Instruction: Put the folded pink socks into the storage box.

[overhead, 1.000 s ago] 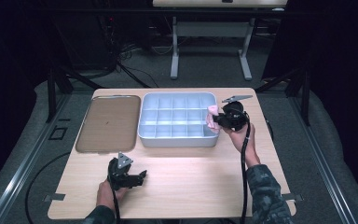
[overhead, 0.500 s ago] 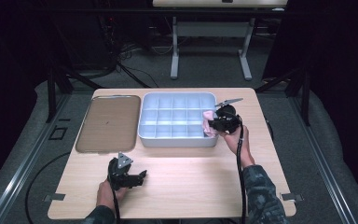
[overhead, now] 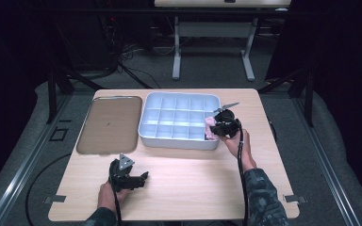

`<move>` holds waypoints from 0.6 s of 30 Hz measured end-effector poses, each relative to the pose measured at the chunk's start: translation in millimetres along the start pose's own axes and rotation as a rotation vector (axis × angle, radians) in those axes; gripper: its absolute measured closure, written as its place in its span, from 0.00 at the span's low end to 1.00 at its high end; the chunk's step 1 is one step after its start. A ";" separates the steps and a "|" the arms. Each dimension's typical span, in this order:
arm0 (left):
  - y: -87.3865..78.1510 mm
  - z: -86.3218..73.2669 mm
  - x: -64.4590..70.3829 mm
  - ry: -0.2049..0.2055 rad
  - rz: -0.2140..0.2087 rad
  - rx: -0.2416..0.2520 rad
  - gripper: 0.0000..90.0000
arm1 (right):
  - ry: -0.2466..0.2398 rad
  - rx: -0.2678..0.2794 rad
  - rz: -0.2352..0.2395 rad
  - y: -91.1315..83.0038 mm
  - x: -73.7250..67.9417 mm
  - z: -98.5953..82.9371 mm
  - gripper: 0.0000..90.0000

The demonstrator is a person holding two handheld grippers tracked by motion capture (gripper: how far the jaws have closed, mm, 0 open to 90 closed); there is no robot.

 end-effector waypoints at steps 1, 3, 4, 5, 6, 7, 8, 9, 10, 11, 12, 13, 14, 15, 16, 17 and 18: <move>0.0 0.0 0.0 0.000 0.000 0.000 0.16 | -0.006 -0.005 -0.006 0.4 -0.9 0.2 0.83; 0.0 0.0 0.0 0.000 0.000 0.000 0.16 | -0.021 -0.023 -0.022 2.0 -2.9 0.4 0.82; 0.0 0.0 0.0 -0.001 0.001 0.000 0.16 | -0.035 -0.033 -0.033 2.9 -3.9 0.5 0.81; 0.0 0.0 0.0 -0.001 0.001 0.000 0.16 | -0.036 -0.045 -0.038 3.3 -5.1 0.4 0.80; 0.0 0.0 -0.1 0.000 0.002 0.000 0.16 | -0.038 -0.061 -0.033 4.1 -5.6 0.4 0.79; 0.0 0.0 0.0 -0.002 0.001 0.000 0.16 | -0.045 -0.082 -0.034 4.5 -6.3 0.3 0.77; 0.0 0.0 -0.1 0.000 0.002 0.000 0.16 | -0.049 -0.093 -0.036 4.7 -6.8 0.1 0.76; 0.0 0.0 0.1 -0.003 0.003 0.000 0.16 | -0.053 -0.101 -0.028 3.9 -6.8 -0.1 0.75; 0.0 0.0 0.1 -0.003 0.002 0.001 0.16 | -0.047 -0.094 -0.021 2.1 -7.2 -0.5 0.73; 0.0 0.0 0.1 -0.004 0.001 0.001 0.16 | -0.042 -0.090 -0.009 -0.1 -7.0 -0.4 0.69; 0.0 0.0 0.1 -0.003 0.003 0.000 0.16 | -0.037 -0.083 0.011 -3.5 -6.2 -0.5 0.65; 0.0 0.0 0.1 -0.004 0.003 0.000 0.16 | -0.029 -0.066 0.020 -7.2 -5.4 -0.7 0.63; 0.0 0.0 0.1 -0.004 0.002 0.000 0.16 | -0.021 -0.045 0.024 -12.4 -4.4 -0.9 0.59; 0.0 0.0 0.1 -0.004 0.002 0.000 0.16 | -0.008 -0.031 0.033 -16.1 -3.8 -1.3 0.57; 0.0 0.0 0.1 -0.005 0.003 0.000 0.16 | 0.006 -0.009 0.050 -21.0 -2.7 -2.2 0.56; 0.0 0.0 0.1 -0.005 0.003 0.000 0.16 | 0.010 0.008 0.050 -26.0 -1.6 -3.3 0.52; 0.0 0.0 0.1 -0.004 0.004 0.000 0.16 | 0.016 0.024 0.056 -31.6 -1.0 -5.1 0.48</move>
Point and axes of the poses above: each handheld gripper's, and its own axes: y roughly forward along the jaws, z roughly out of its top, x roughly to its right, the point moved 1 cm from there along y, roughly forward along the jaws, and after that the axes turned 6 degrees about -x, right-handed, at the moved point
